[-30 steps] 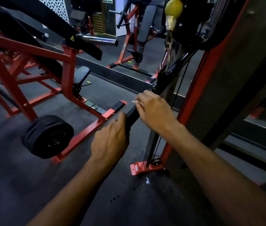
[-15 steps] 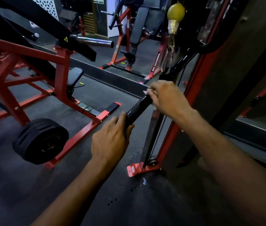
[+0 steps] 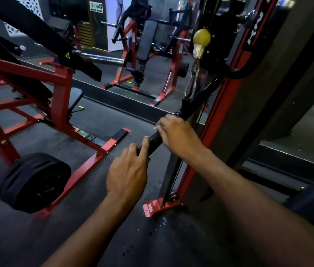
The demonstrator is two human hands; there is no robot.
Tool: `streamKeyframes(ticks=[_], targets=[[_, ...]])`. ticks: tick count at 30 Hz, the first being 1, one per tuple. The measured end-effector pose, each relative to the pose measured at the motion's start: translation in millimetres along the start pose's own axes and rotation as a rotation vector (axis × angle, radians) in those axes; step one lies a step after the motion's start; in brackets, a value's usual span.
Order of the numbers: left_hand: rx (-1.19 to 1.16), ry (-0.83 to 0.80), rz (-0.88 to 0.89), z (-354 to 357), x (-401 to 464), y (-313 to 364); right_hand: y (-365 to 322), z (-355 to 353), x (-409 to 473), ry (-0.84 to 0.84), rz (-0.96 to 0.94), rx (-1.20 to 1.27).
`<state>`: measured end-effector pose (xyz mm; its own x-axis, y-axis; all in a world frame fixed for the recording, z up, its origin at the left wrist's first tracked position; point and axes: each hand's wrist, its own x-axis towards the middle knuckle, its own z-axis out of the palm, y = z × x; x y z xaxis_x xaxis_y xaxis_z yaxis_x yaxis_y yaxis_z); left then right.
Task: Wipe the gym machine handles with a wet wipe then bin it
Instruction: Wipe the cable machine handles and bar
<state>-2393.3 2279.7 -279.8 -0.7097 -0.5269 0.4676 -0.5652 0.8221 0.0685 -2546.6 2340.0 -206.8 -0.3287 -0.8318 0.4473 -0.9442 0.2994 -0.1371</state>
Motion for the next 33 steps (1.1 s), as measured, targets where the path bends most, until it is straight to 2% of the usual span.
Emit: streamKeyframes(ticks=[2, 6, 9, 11, 13, 16, 18, 20, 22, 26, 28, 31, 33], targets=[[0.002, 0.026, 0.026, 1, 1, -7, -1, -7, 1, -0.052, -0.027, -0.034], [-0.051, 0.034, 0.067, 5, 0, -14, 21, -24, 19, 0.006, 0.140, -0.103], [-0.185, -0.021, 0.057, -5, -3, -13, 13, -14, 14, 0.045, 0.193, -0.085], [-0.331, -0.130, -0.013, -9, 3, -17, 9, -8, 7, 0.084, 0.208, -0.051], [-0.522, -0.314, -0.094, -15, 15, -25, 7, -9, 1, 0.120, 0.241, -0.013], [-1.111, -0.717, -0.294, -24, 27, -39, 1, -10, -2, 0.156, 0.285, 0.029], [-1.276, -0.852, -0.318, -30, 26, -46, -9, -7, -7, 0.111, 0.244, 0.056], [-1.249, -0.796, -0.281, -28, 24, -47, -19, -9, -13, 0.038, 0.139, 0.052], [-1.113, -0.679, -0.241, -22, 24, -45, -16, -16, -10, -0.030, 0.081, -0.003], [-0.594, -0.466, -0.084, -19, 16, -41, 1, -30, 13, 0.000, 0.162, -0.148], [-0.429, -0.404, -0.053, -24, 12, -40, -6, -23, 13, 0.011, 0.188, -0.150], [-0.349, -0.370, -0.041, -32, 9, -38, -28, -10, 4, -0.051, 0.079, -0.118], [-0.321, -0.358, -0.040, -34, 8, -38, -25, -18, 6, -0.066, 0.073, -0.104]])
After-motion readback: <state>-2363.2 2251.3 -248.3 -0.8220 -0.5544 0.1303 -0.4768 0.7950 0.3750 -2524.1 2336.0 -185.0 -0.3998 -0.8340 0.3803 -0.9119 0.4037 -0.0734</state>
